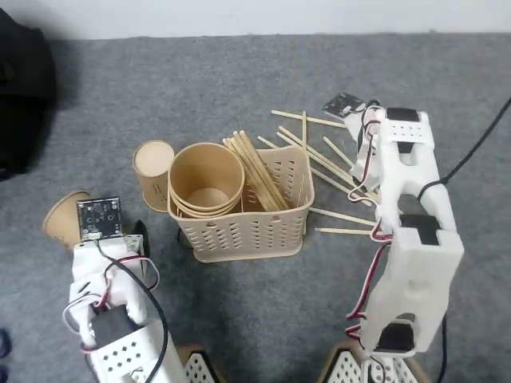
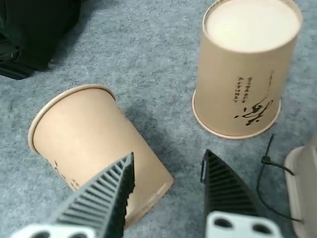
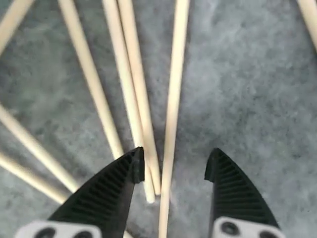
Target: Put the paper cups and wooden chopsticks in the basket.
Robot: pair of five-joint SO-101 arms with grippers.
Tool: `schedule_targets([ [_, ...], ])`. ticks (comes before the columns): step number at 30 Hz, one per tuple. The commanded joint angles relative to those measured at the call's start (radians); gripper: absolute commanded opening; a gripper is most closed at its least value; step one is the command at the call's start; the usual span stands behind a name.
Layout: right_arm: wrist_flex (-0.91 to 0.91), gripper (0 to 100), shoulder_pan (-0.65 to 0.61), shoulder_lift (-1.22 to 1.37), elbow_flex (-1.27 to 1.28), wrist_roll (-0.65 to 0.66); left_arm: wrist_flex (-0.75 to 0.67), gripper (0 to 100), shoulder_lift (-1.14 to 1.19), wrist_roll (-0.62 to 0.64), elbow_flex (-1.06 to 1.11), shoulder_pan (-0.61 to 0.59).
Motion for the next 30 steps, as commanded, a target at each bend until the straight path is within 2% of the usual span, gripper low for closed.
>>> schedule_targets([
  [1, -0.036, 19.3, -0.008, 0.012, -0.052, 0.011, -0.025, 21, -0.011, 0.002, -0.007, 0.005],
  [10, -0.041, 0.0, -0.008, 0.054, -0.058, 0.044, -0.026, 21, -0.011, 0.002, -0.007, 0.005],
  [18, -0.004, 0.7, 0.002, 0.016, -0.121, 0.038, -0.025, 21, -0.011, 0.002, -0.007, 0.005],
  [30, 0.071, 0.7, 0.002, -0.298, -0.158, 0.035, -0.025, 21, -0.011, 0.002, -0.007, 0.005],
])
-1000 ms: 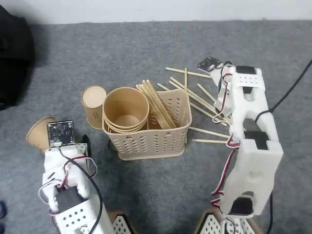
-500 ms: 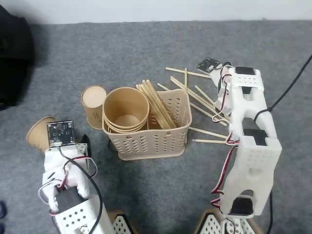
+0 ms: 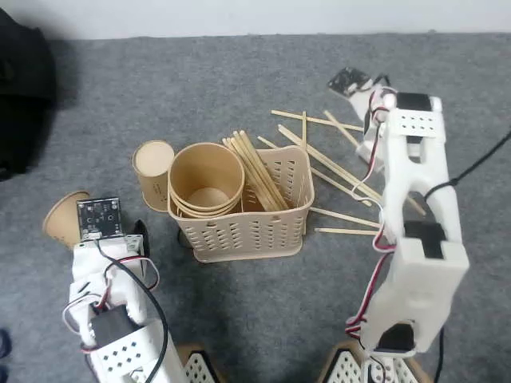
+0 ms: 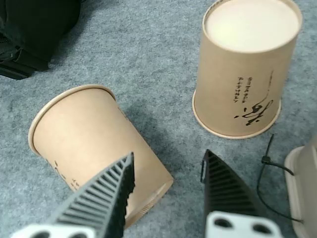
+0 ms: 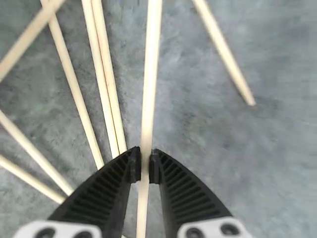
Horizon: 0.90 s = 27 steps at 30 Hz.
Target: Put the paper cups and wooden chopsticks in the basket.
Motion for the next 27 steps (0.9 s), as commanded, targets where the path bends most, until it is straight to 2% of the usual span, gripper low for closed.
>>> schedule_targets([
  [1, 0.015, 0.7, -0.001, -0.166, -0.058, -0.014, -0.025, 21, -0.011, 0.002, -0.007, 0.005],
  [8, -0.028, 0.7, -0.048, -0.47, -0.058, -0.258, -0.023, 21, -0.011, 0.002, -0.007, 0.005],
  [17, -0.036, 0.7, -0.28, -0.768, -0.055, -0.422, -0.023, 21, -0.011, 0.002, -0.007, 0.003],
  [23, -0.142, 0.7, -0.398, -0.842, -0.054, -0.502, -0.023, 21, -0.011, 0.002, -0.007, 0.003],
  [27, -0.159, 0.7, -0.44, -0.84, -0.054, -0.657, -0.023, 21, -0.011, 0.002, -0.005, 0.003],
])
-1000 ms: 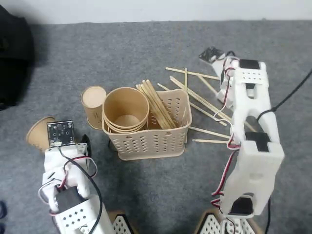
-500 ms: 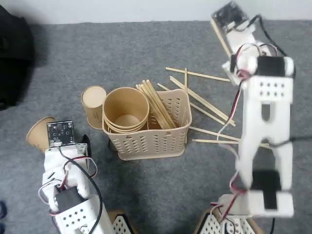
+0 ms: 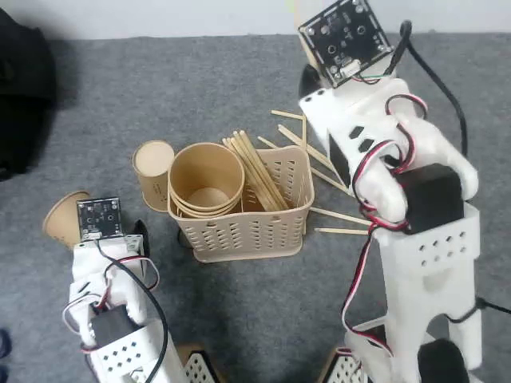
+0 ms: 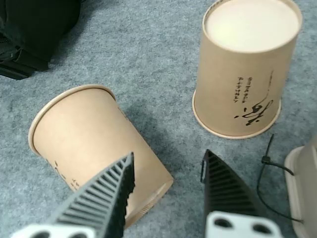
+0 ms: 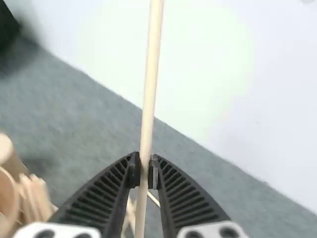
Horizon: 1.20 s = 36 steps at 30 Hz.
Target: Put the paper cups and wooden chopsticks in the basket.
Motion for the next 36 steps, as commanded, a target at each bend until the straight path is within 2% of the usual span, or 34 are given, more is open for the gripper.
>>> schedule_targets([
  [1, -0.028, 0.7, -0.05, -0.035, -0.052, -0.155, -0.023, 21, -0.011, 0.002, -0.005, 0.003],
  [4, -0.033, 0.7, -0.061, -0.054, -0.051, -0.327, -0.023, 21, -0.011, 0.002, -0.005, 0.003],
  [6, -0.071, 0.7, -0.059, -0.084, -0.009, -0.393, -0.023, 21, -0.011, 0.002, -0.005, 0.003],
  [9, -0.18, 0.7, -0.065, -0.188, 0.147, -0.4, -0.023, 21, -0.011, 0.002, -0.005, 0.003],
  [13, -0.444, 0.6, -0.108, -0.384, 0.535, -0.387, -0.023, 21, -0.011, 0.002, -0.005, 0.003],
  [17, -0.648, 0.6, -0.154, -0.545, 0.844, -0.31, -0.025, 21, -0.011, 0.002, -0.005, 0.003],
  [33, -0.684, 1.7, -0.18, -0.562, 1.002, -0.296, -0.025, 21, -0.011, 0.002, -0.007, 0.003],
  [36, -0.641, 15.8, -0.22, -0.564, 0.999, -0.232, -0.023, 21, -0.011, 0.002, -0.007, 0.003],
])
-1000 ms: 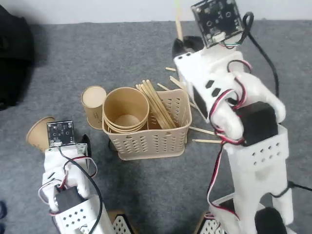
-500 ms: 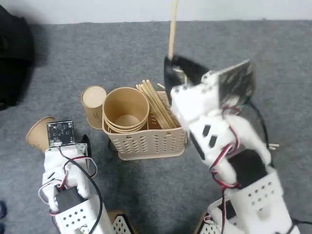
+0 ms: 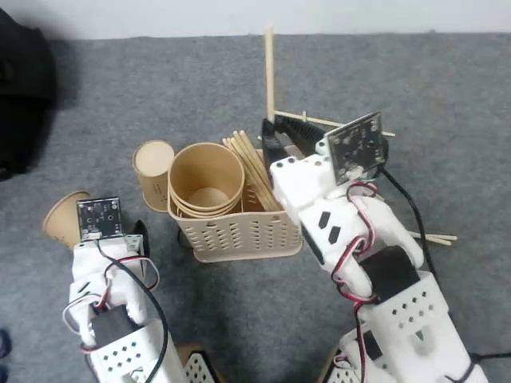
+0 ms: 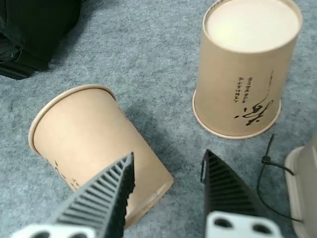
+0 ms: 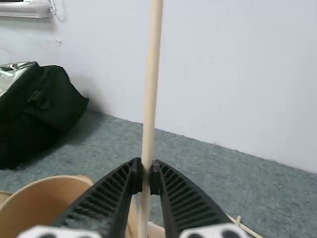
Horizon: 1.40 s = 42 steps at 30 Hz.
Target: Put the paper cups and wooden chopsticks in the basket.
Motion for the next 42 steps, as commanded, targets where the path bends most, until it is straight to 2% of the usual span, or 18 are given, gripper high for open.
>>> schedule_targets([
  [1, 0.027, 21.7, -0.038, -0.024, -0.014, 0.086, -0.023, 21, -0.011, 0.002, -0.007, 0.005],
  [3, 0.028, 27.0, -0.038, -0.022, -0.012, 0.091, -0.023, 21, -0.011, 0.002, -0.007, 0.005],
  [8, 0.025, 18.4, -0.038, -0.024, -0.014, 0.097, -0.023, 21, -0.011, 0.002, -0.007, 0.005],
  [14, 0.028, 17.7, 0.012, -0.025, -0.035, 0.126, -0.023, 21, -0.011, 0.002, -0.007, 0.005],
  [22, 0.108, 17.3, 0.364, -0.012, -0.281, 0.126, -0.025, 21, -0.011, 0.002, -0.007, 0.005],
  [26, 0.111, 17.5, 0.481, 0.015, -0.336, 0.135, -0.025, 21, -0.011, 0.002, -0.007, 0.005],
  [31, 0.148, 17.6, 0.567, 0.191, -0.47, 0.226, -0.025, 21, -0.011, 0.002, -0.007, 0.005],
  [42, 0.559, 17.3, 0.596, 0.766, -1.089, 0.52, -0.026, 21, -0.011, 0.002, -0.007, 0.005],
])
